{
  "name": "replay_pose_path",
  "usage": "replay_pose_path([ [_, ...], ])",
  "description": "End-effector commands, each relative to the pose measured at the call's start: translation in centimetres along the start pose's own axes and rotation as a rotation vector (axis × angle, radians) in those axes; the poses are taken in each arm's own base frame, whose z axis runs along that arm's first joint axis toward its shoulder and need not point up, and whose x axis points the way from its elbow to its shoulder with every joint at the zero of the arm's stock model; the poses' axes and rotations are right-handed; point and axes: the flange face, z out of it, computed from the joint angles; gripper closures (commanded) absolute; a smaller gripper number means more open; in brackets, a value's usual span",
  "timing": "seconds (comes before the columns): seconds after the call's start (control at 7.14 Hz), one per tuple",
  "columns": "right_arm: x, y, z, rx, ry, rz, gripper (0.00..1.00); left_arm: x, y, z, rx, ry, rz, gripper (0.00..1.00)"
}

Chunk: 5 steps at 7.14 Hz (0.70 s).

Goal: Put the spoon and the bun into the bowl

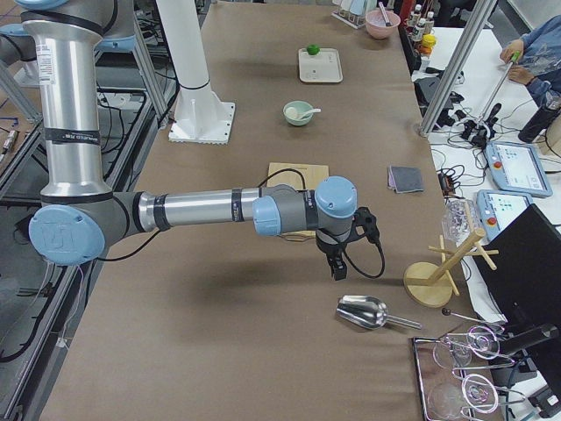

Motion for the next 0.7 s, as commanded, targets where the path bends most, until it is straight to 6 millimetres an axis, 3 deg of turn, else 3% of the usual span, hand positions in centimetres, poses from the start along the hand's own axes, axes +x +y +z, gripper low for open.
replay_pose_path([
  [0.0,-0.12,-0.46,0.10,-0.002,0.004,-0.003,0.00,0.15,-0.09,0.00,0.001,0.004,0.002,0.02],
  [0.56,-0.54,-0.75,-0.21,0.003,0.004,-0.006,0.00,0.31,-0.31,-0.02,0.005,0.000,0.011,0.02],
])
